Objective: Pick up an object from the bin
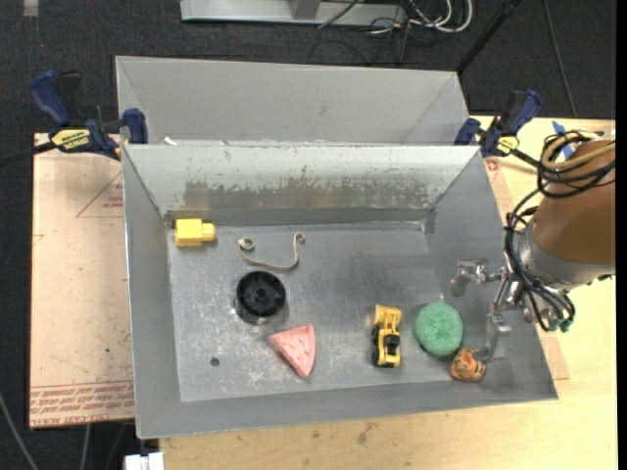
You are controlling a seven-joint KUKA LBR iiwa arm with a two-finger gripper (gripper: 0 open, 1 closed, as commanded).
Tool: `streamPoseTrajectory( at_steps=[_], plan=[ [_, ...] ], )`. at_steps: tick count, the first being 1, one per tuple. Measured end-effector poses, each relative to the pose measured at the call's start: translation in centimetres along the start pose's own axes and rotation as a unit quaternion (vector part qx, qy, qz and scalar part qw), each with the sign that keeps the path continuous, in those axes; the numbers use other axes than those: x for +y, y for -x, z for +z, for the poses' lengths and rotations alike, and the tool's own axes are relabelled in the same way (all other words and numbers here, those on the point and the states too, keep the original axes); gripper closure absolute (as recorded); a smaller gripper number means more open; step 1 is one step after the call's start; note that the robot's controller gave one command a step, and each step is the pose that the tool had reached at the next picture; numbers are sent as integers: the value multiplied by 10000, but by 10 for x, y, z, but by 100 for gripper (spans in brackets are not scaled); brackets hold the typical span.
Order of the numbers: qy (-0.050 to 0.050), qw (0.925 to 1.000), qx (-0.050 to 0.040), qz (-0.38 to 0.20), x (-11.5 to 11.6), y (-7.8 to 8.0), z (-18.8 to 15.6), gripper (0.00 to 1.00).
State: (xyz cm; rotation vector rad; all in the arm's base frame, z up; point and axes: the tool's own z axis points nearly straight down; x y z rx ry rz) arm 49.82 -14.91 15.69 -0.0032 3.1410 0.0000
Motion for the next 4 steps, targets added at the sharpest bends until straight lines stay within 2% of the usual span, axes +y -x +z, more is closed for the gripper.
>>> streamPoseTrajectory(
  at_steps=[1,2,3,4],
  plan=[
    [-1,10000,0,-1,0,0,0,0],
    [-1,9999,-25,156,10,-10,44,0],
    [6,9990,-50,438,28,-14,83,100],
    [6,9990,-49,438,28,-14,84,100]
  ],
)
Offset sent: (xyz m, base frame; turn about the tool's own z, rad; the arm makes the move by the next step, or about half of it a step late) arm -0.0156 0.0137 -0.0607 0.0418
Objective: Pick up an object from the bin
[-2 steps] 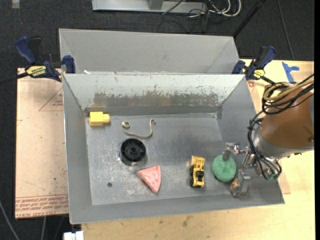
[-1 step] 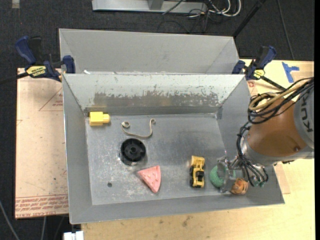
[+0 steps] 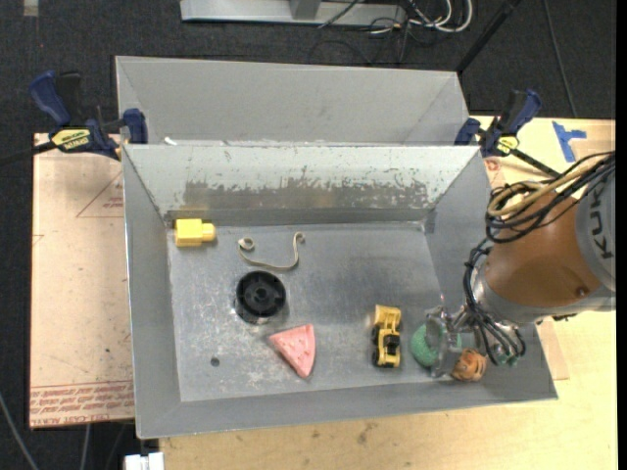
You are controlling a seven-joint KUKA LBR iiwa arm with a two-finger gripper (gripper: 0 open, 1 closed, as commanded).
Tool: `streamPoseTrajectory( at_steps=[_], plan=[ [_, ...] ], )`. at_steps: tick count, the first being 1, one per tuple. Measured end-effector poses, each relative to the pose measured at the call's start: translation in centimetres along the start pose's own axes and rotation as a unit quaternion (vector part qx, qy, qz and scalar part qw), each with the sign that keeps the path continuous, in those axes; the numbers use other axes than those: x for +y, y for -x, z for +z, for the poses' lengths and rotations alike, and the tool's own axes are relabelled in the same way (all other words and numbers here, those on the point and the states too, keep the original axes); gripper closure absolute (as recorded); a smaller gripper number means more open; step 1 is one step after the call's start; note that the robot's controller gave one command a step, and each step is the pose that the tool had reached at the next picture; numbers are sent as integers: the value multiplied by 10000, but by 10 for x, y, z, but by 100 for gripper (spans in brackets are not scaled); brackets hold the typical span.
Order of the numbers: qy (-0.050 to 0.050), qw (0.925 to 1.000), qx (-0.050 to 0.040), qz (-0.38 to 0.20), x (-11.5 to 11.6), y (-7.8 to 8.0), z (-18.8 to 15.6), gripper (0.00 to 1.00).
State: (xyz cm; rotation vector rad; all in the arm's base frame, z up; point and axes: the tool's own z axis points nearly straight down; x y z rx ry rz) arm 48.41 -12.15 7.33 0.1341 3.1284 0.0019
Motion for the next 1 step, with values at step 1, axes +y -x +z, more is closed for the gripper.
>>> streamPoseTrajectory(
  at_steps=[1],
  plan=[
    [1,10000,67,-54,12,14,-55,100]
  ],
)
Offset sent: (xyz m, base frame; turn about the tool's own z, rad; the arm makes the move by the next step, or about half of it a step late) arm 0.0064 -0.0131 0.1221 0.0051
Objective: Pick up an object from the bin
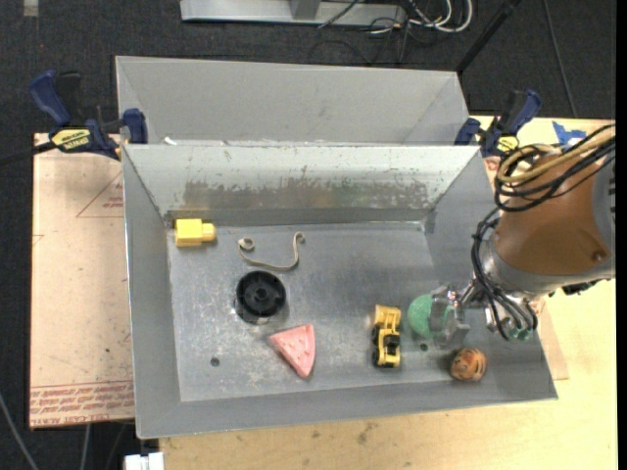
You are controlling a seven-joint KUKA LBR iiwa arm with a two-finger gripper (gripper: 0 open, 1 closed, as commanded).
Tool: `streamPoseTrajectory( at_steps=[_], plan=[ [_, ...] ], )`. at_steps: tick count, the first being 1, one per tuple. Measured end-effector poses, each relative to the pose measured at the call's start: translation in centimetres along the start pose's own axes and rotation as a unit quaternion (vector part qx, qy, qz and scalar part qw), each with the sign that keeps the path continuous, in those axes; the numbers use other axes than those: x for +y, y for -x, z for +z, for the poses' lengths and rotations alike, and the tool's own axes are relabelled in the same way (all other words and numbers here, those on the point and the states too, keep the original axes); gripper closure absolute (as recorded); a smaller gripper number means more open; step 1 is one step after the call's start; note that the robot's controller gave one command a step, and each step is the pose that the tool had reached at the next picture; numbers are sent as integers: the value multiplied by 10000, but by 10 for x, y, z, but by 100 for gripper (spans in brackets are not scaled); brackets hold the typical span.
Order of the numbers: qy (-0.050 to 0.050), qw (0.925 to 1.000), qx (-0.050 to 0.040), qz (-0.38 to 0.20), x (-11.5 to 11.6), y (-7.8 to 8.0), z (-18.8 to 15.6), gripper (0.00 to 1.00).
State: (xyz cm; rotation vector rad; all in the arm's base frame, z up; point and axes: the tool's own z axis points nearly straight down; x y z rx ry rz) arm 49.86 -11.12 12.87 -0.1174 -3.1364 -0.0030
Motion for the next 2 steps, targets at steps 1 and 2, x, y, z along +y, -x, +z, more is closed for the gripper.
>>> streamPoseTrajectory(
  at_steps=[1,2],
  plan=[
    [-8,10000,-29,82,-23,-6,-67,0],
    [-7,10000,-29,80,-23,-6,-67,0]
  ],
)
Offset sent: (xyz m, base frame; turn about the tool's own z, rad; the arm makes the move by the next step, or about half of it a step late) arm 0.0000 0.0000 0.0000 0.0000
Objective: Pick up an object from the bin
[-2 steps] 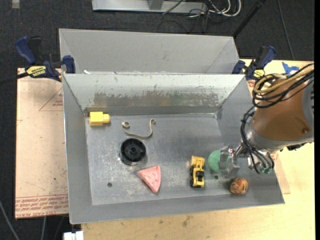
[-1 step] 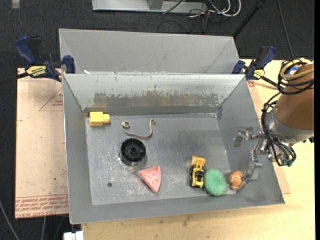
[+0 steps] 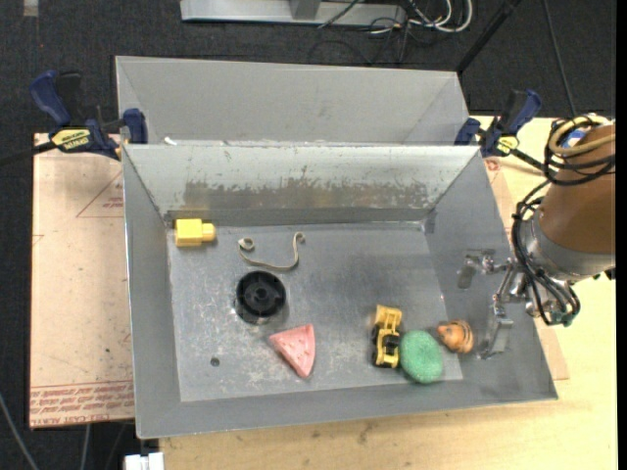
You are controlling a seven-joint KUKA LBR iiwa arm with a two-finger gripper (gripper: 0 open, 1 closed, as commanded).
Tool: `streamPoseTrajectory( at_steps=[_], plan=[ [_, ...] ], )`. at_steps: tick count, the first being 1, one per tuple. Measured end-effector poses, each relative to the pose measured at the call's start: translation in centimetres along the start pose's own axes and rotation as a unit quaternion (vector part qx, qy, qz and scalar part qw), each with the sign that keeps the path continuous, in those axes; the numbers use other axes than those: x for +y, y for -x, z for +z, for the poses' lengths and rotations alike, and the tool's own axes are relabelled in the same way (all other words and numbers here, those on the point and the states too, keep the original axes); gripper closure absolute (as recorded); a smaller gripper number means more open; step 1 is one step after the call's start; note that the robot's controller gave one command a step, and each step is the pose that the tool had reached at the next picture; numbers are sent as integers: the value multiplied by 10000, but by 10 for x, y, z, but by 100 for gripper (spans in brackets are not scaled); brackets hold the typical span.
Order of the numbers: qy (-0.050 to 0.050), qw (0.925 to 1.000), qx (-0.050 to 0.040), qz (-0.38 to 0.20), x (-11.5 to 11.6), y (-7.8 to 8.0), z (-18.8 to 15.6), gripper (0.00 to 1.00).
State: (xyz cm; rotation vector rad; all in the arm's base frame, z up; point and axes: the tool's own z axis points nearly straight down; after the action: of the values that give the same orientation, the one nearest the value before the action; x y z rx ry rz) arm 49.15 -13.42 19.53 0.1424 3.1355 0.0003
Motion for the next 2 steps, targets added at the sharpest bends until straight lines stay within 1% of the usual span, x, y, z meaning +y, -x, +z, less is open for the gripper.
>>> streamPoseTrajectory(
  at_steps=[1,2],
  plan=[
    [-4,9994,-20,-342,17,8,51,0],
    [5,10000,6,60,36,8,94,0]
  ],
)
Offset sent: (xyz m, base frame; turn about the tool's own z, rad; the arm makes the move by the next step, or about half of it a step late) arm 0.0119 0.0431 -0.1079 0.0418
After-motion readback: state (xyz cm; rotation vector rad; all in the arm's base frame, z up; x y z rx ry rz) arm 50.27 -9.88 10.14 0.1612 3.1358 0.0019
